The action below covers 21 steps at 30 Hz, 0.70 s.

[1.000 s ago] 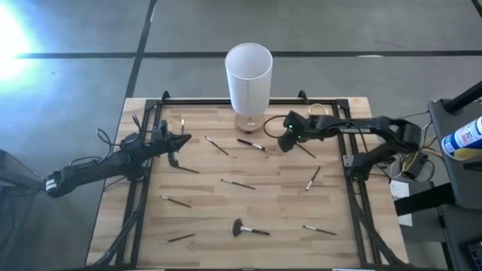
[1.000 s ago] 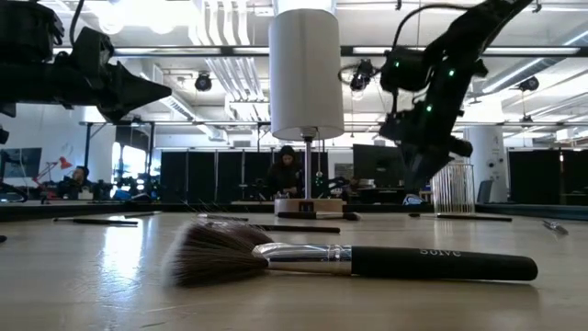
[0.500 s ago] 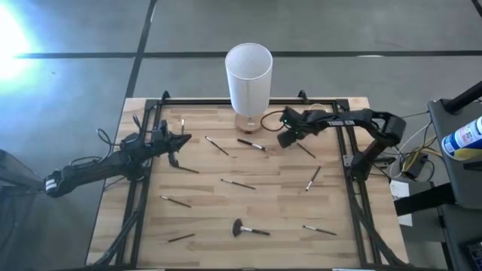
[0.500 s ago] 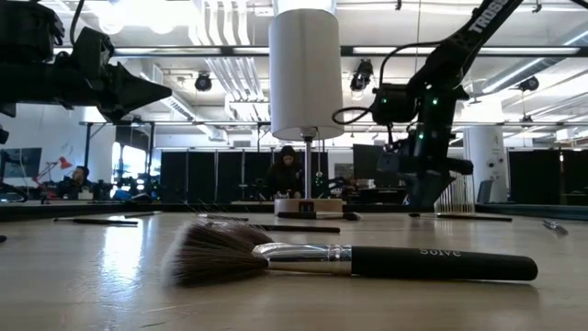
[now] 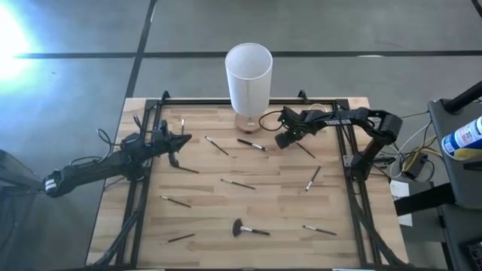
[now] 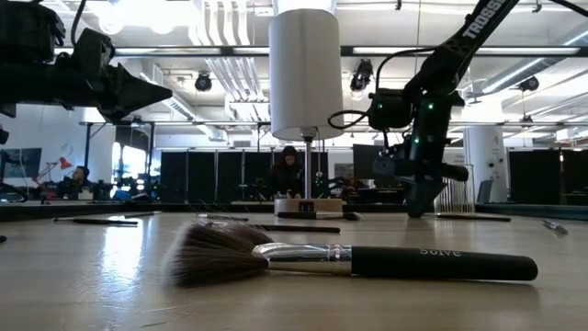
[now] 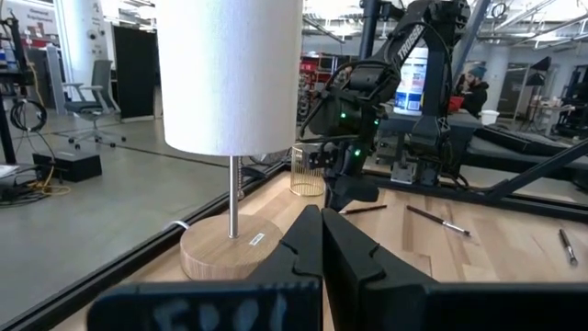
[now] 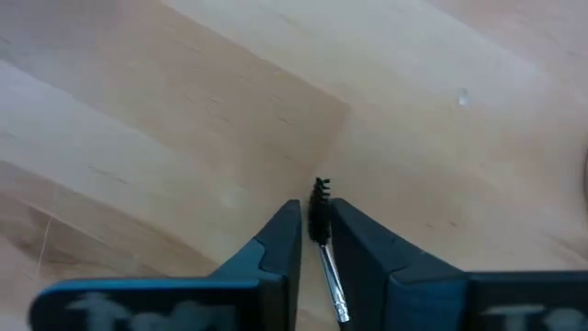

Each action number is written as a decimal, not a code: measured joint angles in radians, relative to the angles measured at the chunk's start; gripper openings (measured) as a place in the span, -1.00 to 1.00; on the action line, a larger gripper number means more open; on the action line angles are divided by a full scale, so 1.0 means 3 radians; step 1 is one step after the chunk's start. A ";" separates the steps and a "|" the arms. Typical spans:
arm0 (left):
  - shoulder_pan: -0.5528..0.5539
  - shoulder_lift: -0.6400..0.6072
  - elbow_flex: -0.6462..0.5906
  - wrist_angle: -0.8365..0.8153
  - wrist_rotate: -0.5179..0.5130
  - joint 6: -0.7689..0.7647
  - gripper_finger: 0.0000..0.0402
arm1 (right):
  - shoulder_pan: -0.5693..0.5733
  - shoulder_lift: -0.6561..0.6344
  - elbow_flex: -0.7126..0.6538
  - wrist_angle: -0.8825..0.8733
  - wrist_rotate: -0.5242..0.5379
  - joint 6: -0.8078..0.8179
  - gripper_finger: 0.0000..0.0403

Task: Pick & Place Makeup Brushes
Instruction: Put the brow brush into the makeup brush holder

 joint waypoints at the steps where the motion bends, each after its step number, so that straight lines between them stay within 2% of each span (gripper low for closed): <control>1: 0.0000 0.0000 0.0000 0.0000 0.0000 0.0000 -1.00 | 0.0000 -0.0005 0.0000 0.0004 -0.0006 0.0000 -0.79; 7: 0.0000 0.0000 0.0000 0.0004 0.0001 0.0008 -1.00 | 0.0008 -0.0123 -0.0020 0.0014 0.0001 -0.0099 -0.95; 13: 0.0000 -0.0001 0.0000 0.0006 0.0000 0.0006 -1.00 | 0.0078 -0.0648 -0.0020 0.0025 0.0288 -0.0148 -0.96; 18: 0.0000 -0.0001 0.0000 0.0008 0.0001 0.0005 -1.00 | 0.0216 -0.1318 -0.0018 0.0091 0.0748 -0.0159 -0.96; 21: 0.0000 -0.0001 0.0000 0.0014 0.0000 0.0010 -1.00 | 0.0297 -0.1725 -0.0019 0.0275 0.1214 -0.0228 -0.96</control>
